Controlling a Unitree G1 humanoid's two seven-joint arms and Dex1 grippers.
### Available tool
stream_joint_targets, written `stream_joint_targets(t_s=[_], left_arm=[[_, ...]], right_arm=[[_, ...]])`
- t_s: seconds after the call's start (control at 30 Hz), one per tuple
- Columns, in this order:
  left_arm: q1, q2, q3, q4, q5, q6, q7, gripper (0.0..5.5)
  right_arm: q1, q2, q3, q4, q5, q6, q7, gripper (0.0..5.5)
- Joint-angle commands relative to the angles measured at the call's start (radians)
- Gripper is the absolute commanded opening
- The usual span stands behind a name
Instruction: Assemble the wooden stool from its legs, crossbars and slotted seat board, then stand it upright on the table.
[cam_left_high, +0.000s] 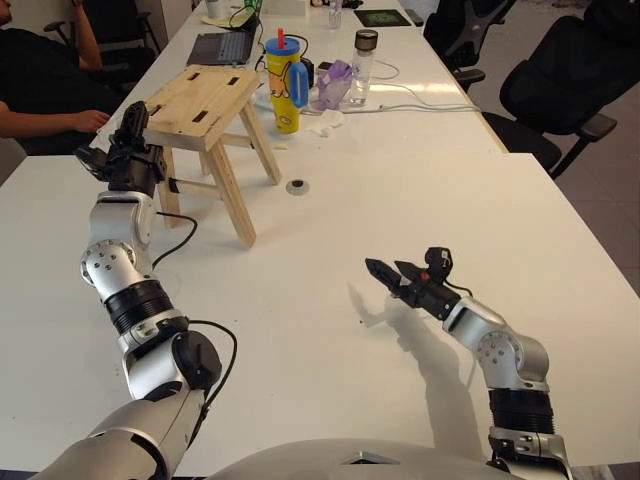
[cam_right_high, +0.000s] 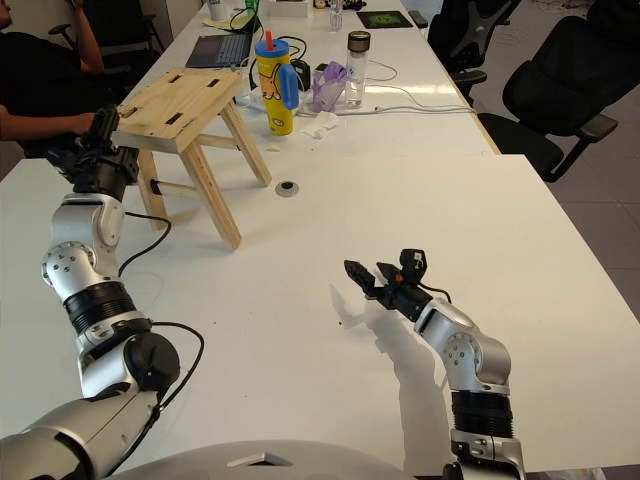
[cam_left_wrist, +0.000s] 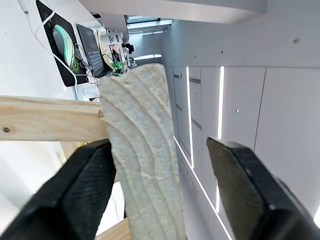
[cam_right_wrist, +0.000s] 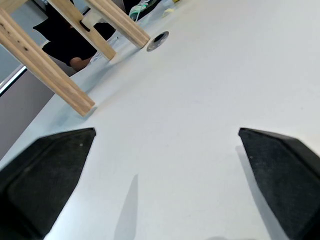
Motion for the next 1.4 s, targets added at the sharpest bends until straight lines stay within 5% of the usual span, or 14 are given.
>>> stream_joint_targets(t_s=[0.03, 0.27, 0.43, 0.63, 0.87, 1.07, 1.4], left_arm=[[0.092, -0.028, -0.017, -0.12, -0.056, 0.035, 0.049, 3.92], [0.274, -0.09, -0.078, -0.268, -0.101, 0.069, 0.101, 4.96], [0.41, -0.043, -0.117, -0.312, -0.133, 0.15, 0.032, 4.99], [0.605, 0.131, -0.241, -0.362, -0.047, 0.315, -0.251, 4.99], [0.587, 0.305, -0.576, -0.541, 0.329, 0.221, -0.589, 4.01], [0.495, 0.39, -0.774, -0.453, 0.75, -0.046, -0.692, 3.11], [0.36, 0.365, -0.876, -0.197, 1.048, -0.325, -0.776, 1.53]], right_arm=[[0.005, -0.008, 0.003, -0.012, 0.004, 0.017, 0.006, 5.4], [0.021, 0.0, 0.004, -0.02, 0.008, 0.017, 0.005, 5.4], [0.026, 0.004, 0.013, -0.02, 0.006, 0.015, 0.011, 5.4], [0.034, 0.001, 0.004, -0.024, 0.006, 0.009, 0.012, 5.4], [0.018, 0.001, 0.017, -0.006, -0.023, -0.028, 0.015, 5.4], [-0.032, 0.002, 0.05, 0.046, -0.106, -0.129, 0.009, 5.4], [-0.102, 0.053, 0.096, 0.113, -0.21, -0.29, -0.007, 3.71]])
